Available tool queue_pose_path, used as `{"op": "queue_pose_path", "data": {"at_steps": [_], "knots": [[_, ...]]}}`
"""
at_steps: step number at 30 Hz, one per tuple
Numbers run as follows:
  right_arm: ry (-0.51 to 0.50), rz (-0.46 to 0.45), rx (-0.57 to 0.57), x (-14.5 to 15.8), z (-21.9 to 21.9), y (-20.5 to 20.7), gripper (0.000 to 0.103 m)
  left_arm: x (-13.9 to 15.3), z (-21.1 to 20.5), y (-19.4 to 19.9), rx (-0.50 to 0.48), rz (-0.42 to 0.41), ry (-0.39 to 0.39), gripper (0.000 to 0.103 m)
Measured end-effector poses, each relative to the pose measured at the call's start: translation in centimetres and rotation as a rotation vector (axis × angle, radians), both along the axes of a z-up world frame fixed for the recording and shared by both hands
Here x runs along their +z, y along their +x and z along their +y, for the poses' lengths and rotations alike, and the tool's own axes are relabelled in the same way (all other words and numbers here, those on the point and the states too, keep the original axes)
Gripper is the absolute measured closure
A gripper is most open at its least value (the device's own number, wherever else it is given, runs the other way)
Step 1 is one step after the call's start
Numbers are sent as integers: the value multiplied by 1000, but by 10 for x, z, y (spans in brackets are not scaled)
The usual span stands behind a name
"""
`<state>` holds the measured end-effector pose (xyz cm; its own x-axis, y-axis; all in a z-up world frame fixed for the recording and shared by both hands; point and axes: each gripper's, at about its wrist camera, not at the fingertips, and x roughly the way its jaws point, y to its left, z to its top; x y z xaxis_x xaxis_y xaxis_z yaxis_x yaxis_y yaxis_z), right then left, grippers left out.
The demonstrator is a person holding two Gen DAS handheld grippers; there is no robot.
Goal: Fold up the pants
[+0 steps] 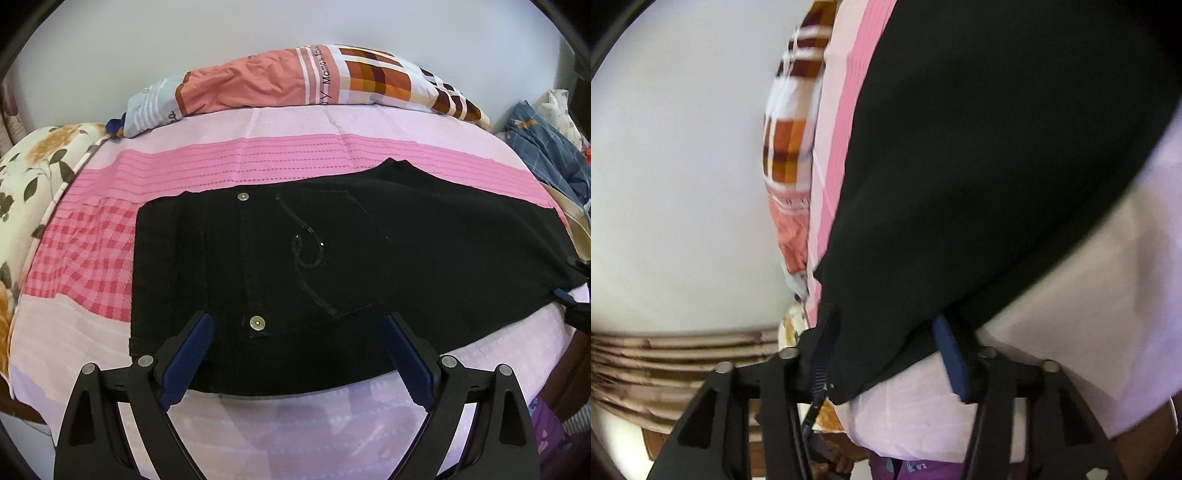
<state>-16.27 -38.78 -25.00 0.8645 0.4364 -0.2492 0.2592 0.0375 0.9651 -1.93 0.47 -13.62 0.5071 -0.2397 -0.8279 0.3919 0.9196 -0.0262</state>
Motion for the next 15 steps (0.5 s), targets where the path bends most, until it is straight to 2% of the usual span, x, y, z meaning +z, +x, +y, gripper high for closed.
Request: {"op": "queue_pose_path", "data": {"at_steps": [1,2,3,9,12,15], "knots": [[-10,19,11,1,7,8,81,-1,1,-1,-1,-1,-4,11],[-22,49,24,-1,12,12,95,-1,1,-1,-2,-1,-7,11],[-29,69,29,-3,14,14,98,-1,1,-1,0,0,-5,11],[-131,100,18,14,22,-3,99,-2,15,1,25,-1,-7,11],[-97,103,13,3,20,-4,101,-5,26,5,53,4,-17,11],[-85,97,17,4,17,-4,99,-9,35,9,85,18,-32,11]]}}
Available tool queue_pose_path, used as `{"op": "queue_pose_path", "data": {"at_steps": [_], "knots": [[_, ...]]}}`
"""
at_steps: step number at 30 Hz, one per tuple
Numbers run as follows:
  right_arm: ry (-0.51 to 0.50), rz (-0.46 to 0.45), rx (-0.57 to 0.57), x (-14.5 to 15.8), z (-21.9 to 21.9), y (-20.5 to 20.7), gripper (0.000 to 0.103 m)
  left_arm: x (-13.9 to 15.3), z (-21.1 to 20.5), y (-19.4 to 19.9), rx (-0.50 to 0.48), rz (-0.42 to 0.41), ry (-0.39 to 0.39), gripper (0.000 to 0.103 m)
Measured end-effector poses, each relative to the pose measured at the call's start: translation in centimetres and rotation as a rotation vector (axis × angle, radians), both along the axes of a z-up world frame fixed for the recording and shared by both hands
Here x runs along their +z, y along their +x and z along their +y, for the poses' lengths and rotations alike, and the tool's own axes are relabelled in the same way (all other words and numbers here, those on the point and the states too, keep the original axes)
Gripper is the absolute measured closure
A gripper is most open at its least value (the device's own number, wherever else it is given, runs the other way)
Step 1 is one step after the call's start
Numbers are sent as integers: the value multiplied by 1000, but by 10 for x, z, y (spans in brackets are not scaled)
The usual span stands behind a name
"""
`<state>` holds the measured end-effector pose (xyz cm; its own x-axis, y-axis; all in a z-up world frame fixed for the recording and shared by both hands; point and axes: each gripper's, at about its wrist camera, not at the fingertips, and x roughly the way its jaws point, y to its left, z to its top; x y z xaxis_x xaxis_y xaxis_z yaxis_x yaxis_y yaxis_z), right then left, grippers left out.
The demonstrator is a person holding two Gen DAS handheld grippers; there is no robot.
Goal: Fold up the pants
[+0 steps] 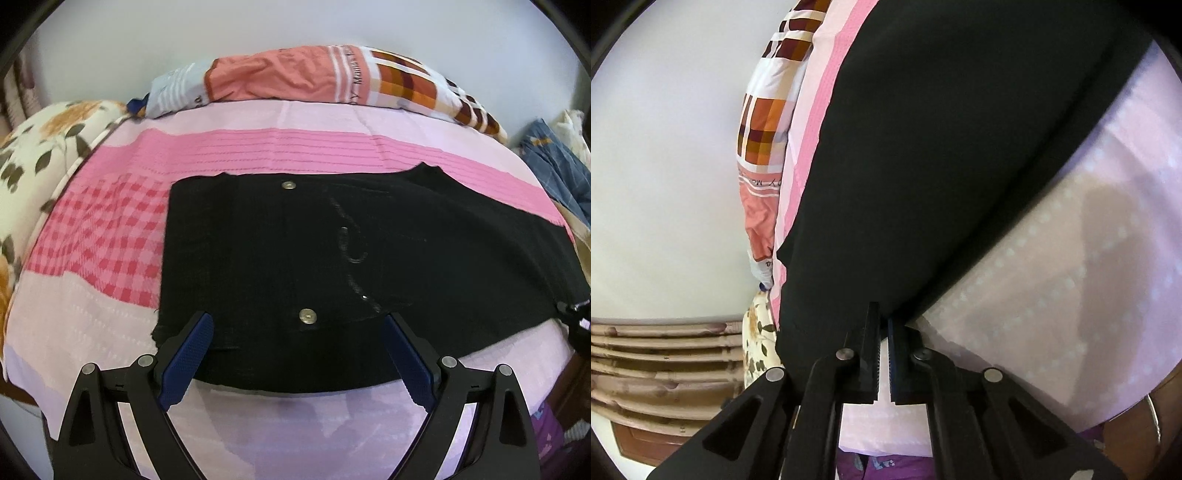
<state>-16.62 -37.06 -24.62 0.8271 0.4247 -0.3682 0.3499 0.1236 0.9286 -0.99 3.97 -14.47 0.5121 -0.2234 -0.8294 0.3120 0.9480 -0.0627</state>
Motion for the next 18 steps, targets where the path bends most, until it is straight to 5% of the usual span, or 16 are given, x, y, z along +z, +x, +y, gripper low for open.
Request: {"op": "queue_pose_path", "data": {"at_steps": [4,6,10,14,18], "knots": [[72,-31,-5,-1,3,-1,82,2,6,0,11,-12,-4,11],[82,-50,20,6,11,3,60,4,9,1,18,-29,19,11],[129,-92,173,27,49,23,55,14,36,4,62,-57,15,11],[-143,-161,413,82,101,66,55,21,82,11,153,-42,-64,11],[-372,-206,524,118,137,105,55,10,116,9,187,52,-168,13]]}}
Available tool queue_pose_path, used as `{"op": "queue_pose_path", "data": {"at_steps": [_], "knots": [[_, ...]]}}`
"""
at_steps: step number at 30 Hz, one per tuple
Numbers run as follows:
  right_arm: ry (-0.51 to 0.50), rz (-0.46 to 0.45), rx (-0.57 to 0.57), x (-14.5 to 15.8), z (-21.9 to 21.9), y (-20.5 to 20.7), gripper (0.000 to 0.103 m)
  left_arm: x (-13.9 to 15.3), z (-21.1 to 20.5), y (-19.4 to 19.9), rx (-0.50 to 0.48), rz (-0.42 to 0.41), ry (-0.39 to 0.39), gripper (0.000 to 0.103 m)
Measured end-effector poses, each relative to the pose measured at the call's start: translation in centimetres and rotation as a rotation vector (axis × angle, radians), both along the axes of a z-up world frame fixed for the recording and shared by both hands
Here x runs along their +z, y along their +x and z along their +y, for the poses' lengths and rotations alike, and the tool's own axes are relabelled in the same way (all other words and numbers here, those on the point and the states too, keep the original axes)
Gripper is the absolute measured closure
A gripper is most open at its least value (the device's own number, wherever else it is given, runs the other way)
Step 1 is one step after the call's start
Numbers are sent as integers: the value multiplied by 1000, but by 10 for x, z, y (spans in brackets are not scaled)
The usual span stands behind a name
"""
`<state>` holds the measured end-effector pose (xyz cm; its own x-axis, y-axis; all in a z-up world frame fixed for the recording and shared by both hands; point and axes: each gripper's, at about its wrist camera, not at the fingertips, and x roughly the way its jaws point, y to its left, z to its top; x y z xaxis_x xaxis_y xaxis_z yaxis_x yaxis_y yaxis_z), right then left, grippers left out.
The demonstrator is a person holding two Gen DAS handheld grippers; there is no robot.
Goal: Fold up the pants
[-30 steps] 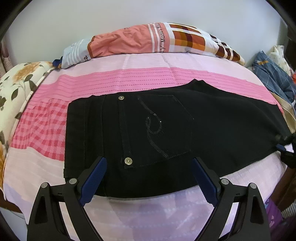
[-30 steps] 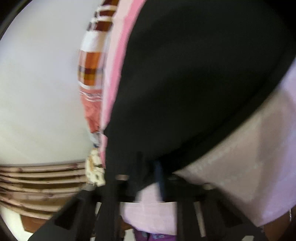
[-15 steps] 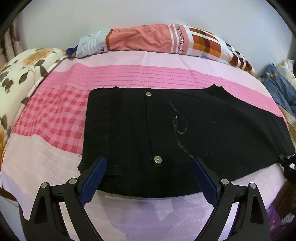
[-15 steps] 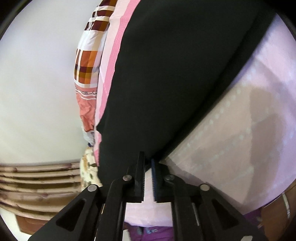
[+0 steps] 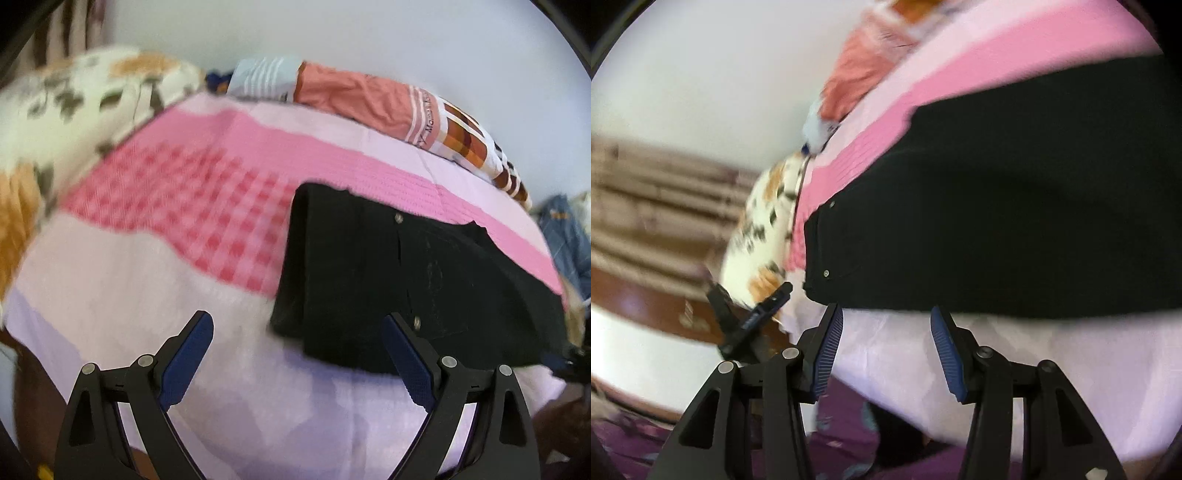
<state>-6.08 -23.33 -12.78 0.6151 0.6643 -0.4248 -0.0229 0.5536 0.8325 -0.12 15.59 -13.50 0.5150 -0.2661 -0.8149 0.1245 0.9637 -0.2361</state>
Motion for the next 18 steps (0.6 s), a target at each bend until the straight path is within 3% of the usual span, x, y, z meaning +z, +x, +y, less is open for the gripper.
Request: {"op": "queue_pose_path", "data": {"at_steps": [4,11,12,14,18], "knots": [[-96,-42,55,13,28,36,52,-16,1,-13,-50,83,-88,18],[-107,0,90,-6,42,51,49,-24,-13,-6,-52,132,-231,20],[-102,6,89,-9,41,50,47,-28,-15,-1,-50,157,-232,40],[-85,13,78,-11,38,49,43,-40,-21,9,-71,228,-249,69],[-59,12,48,-12,29,46,40,-33,-34,4,-69,179,-177,74]]}}
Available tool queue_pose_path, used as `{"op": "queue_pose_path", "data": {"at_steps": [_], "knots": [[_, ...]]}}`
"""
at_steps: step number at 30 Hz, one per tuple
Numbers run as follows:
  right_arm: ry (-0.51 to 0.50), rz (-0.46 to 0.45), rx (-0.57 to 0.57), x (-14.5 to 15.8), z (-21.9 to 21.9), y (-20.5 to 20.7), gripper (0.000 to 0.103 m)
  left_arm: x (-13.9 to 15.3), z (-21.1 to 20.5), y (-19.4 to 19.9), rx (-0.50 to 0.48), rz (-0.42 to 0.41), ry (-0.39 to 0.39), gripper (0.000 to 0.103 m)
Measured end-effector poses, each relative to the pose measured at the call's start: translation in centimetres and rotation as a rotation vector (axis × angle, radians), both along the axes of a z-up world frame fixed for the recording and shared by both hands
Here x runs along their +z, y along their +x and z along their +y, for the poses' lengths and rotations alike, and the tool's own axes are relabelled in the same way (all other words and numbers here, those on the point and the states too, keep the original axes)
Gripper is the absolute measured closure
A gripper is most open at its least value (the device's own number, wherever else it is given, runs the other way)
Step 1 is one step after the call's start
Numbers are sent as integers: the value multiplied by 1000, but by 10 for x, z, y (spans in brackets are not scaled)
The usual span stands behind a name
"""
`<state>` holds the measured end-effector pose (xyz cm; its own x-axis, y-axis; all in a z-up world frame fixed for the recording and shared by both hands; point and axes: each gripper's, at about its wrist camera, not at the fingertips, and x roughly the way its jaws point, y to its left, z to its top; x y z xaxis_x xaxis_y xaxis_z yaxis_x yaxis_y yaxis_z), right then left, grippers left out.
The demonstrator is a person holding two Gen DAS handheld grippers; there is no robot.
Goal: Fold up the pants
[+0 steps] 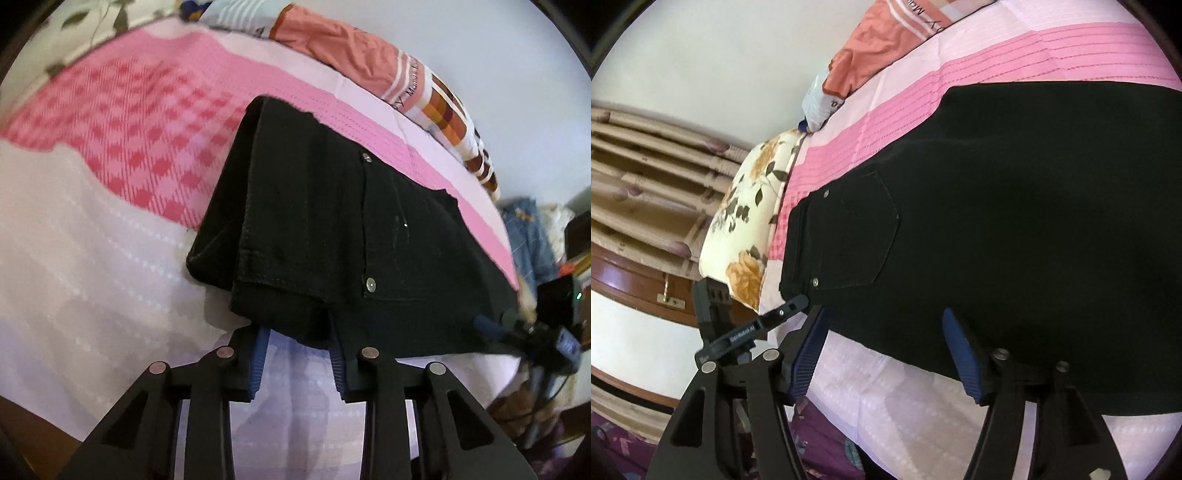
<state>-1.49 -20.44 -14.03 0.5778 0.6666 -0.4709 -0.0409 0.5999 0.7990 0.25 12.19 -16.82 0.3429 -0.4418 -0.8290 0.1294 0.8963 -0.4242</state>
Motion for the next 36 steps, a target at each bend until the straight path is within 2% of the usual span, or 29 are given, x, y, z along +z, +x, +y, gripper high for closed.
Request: {"op": "queue_pose_path", "data": {"at_steps": [3,7,8,10,11,12,14,15,19,21,25,27,30,32,34,36], "knots": [[35,6,-9,-3,-3,1,38,5,4,2,36,-27,-9,83],[28,14,-17,-9,-1,2,38,33,-2,6,25,-143,43,86],[35,15,-22,-11,-2,1,38,38,-5,7,20,-167,60,86],[64,15,-32,-16,-7,1,38,41,-12,7,-3,-240,146,86],[90,12,-39,-18,-9,1,38,37,-14,9,-7,-241,166,86],[104,13,-42,-20,-10,0,38,25,-12,14,2,-197,166,86],[125,14,-38,-22,-12,0,38,0,3,18,44,-97,116,86],[132,7,-34,-22,-13,-1,38,-3,9,15,58,-103,83,84],[198,-62,-28,-8,-31,2,36,-1,3,13,57,-124,114,83],[100,-86,-63,8,-43,9,36,-1,4,14,61,-112,96,82],[-271,-161,-91,41,-62,43,37,0,4,14,61,-110,87,81],[-271,-175,-56,44,-68,61,43,0,3,13,61,-110,90,81],[-368,-184,-9,46,-70,98,47,1,3,13,61,-111,101,81],[-371,-189,32,43,-69,114,49,0,0,12,58,-117,112,80],[-415,-184,66,41,-63,129,49,0,0,12,61,-117,113,80],[-440,-171,119,34,-56,140,62,-1,0,13,66,-115,114,79]]}}
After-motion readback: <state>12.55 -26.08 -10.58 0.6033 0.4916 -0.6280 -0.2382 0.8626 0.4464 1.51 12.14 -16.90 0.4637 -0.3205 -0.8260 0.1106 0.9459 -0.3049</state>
